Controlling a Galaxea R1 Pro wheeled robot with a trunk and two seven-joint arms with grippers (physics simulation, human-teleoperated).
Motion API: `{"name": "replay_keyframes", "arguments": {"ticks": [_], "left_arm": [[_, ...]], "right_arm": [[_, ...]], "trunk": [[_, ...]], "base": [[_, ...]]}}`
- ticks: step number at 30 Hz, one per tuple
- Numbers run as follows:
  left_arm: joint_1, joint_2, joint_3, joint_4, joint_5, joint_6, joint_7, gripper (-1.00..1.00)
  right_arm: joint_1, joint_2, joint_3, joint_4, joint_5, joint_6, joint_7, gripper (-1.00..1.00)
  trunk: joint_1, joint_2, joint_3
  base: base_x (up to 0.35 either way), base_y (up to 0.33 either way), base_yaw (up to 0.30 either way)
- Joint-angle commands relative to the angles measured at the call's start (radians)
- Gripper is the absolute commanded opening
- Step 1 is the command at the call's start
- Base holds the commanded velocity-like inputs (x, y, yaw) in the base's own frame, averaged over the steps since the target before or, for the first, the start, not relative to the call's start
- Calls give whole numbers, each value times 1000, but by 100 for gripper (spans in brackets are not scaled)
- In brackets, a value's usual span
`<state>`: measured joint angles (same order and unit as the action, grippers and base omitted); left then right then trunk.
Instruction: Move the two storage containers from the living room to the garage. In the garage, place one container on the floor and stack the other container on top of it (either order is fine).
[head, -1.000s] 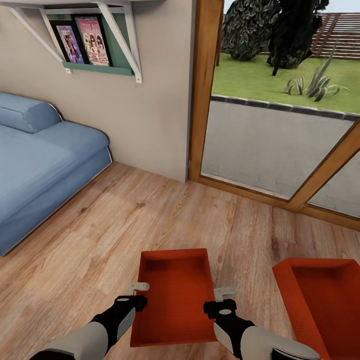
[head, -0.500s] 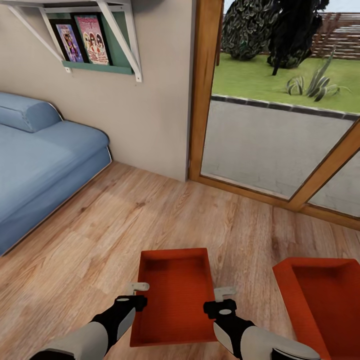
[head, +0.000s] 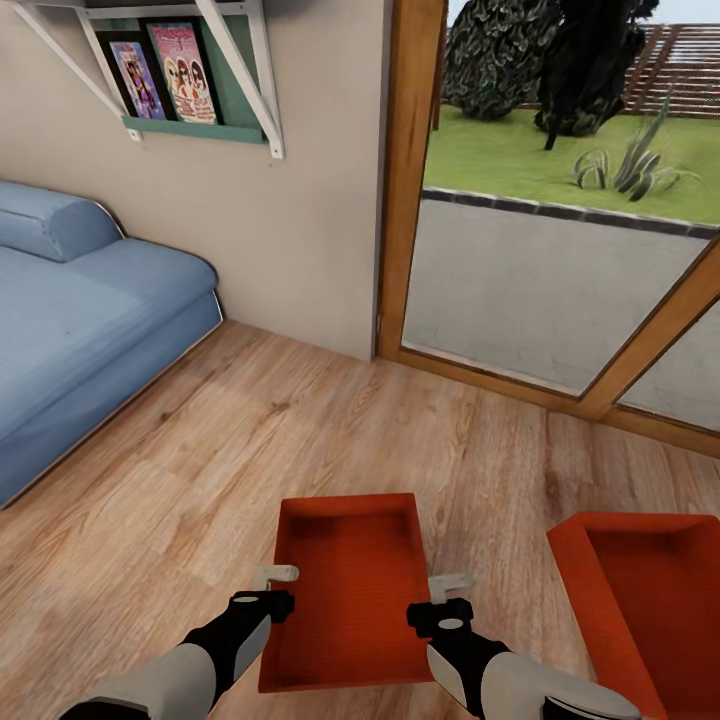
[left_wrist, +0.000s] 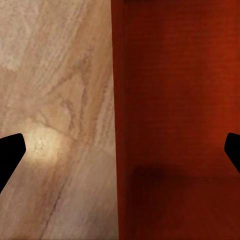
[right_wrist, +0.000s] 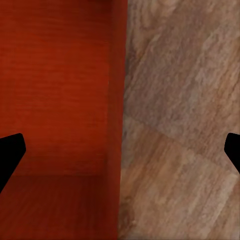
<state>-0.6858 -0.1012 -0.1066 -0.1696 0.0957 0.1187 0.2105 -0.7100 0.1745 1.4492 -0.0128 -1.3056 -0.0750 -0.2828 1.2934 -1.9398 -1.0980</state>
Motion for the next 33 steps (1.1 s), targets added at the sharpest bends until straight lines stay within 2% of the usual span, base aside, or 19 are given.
{"name": "replay_keyframes", "arguments": {"ticks": [1, 33], "left_arm": [[0, 0, -9, -2, 10, 6, 5, 100], [0, 1, -8, -2, 10, 6, 4, 100]], "right_arm": [[0, 0, 8, -1, -11, -2, -4, 100], [0, 0, 8, -1, -11, -3, -4, 100]], "trunk": [[0, 0, -1], [123, -224, -101]], "base": [[0, 0, 0], [0, 0, 0]]}}
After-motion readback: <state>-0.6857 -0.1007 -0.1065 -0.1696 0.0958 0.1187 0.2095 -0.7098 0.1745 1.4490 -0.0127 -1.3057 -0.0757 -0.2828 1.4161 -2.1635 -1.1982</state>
